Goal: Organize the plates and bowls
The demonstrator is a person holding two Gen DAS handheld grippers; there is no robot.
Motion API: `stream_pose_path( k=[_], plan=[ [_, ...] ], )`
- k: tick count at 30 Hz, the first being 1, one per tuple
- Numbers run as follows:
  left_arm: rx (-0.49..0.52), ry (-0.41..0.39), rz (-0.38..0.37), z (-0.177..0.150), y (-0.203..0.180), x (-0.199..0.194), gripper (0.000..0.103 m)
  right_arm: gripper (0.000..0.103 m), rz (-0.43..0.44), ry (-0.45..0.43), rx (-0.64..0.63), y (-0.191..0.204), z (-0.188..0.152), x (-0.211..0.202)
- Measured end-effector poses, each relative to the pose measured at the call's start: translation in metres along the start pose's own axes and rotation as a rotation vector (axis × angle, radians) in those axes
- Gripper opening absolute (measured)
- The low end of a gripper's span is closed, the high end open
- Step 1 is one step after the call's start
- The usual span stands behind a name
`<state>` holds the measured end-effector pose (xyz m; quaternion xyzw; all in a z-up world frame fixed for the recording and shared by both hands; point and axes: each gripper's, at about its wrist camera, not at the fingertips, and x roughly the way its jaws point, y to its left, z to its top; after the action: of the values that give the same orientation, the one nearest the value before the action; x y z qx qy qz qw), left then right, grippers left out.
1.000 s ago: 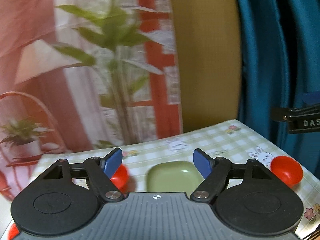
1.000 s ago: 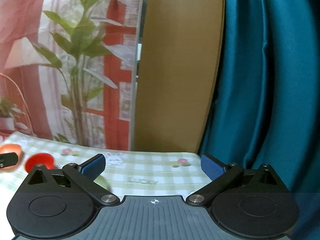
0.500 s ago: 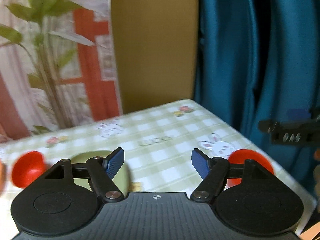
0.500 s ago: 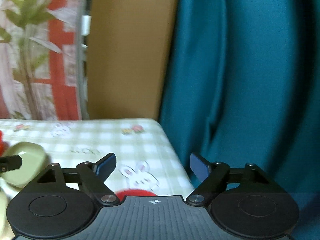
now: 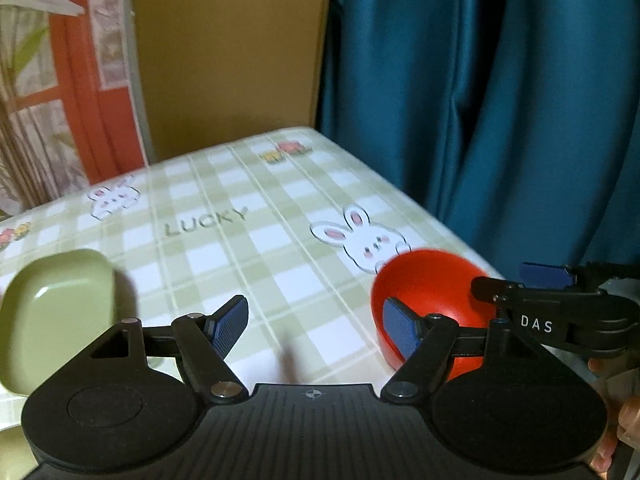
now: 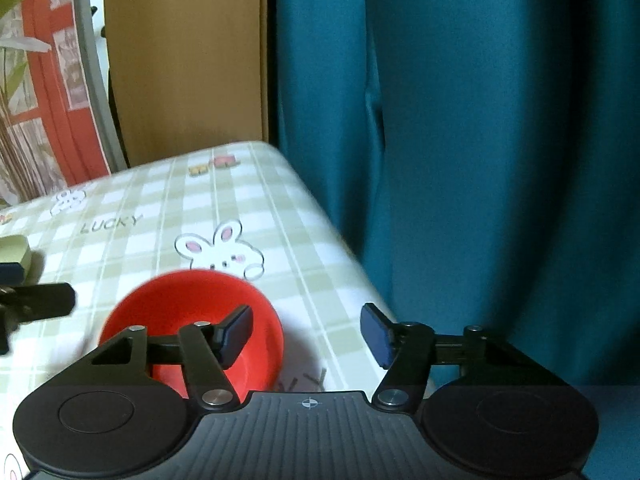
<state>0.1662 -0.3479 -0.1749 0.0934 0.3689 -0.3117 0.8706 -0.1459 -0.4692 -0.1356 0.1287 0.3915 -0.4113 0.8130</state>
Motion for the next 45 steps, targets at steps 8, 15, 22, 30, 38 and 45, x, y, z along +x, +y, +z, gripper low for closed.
stream_pose_path(
  k=[8,15,22,30,38,45],
  plan=[
    [0.017,0.074,-0.022,-0.006,-0.007,0.028,0.077,0.042,0.033,0.065,0.044,0.005,-0.010,0.014],
    [0.002,0.097,-0.057,-0.006,-0.011,0.038,0.060,0.033,0.062,0.080,0.065,0.009,-0.014,0.020],
    [0.012,0.111,-0.099,-0.007,-0.013,0.037,0.016,0.026,0.098,0.076,0.080,0.015,-0.012,0.021],
    [0.013,0.091,-0.095,-0.007,-0.011,0.033,0.011,0.016,0.125,0.076,0.092,0.021,-0.012,0.022],
    [-0.008,0.091,-0.092,-0.007,-0.005,0.032,0.011,0.012,0.144,0.086,0.110,0.026,-0.010,0.021],
    [-0.037,0.076,-0.114,-0.010,0.004,0.021,0.011,0.012,0.179,0.095,0.134,0.030,-0.008,0.019]
  ],
)
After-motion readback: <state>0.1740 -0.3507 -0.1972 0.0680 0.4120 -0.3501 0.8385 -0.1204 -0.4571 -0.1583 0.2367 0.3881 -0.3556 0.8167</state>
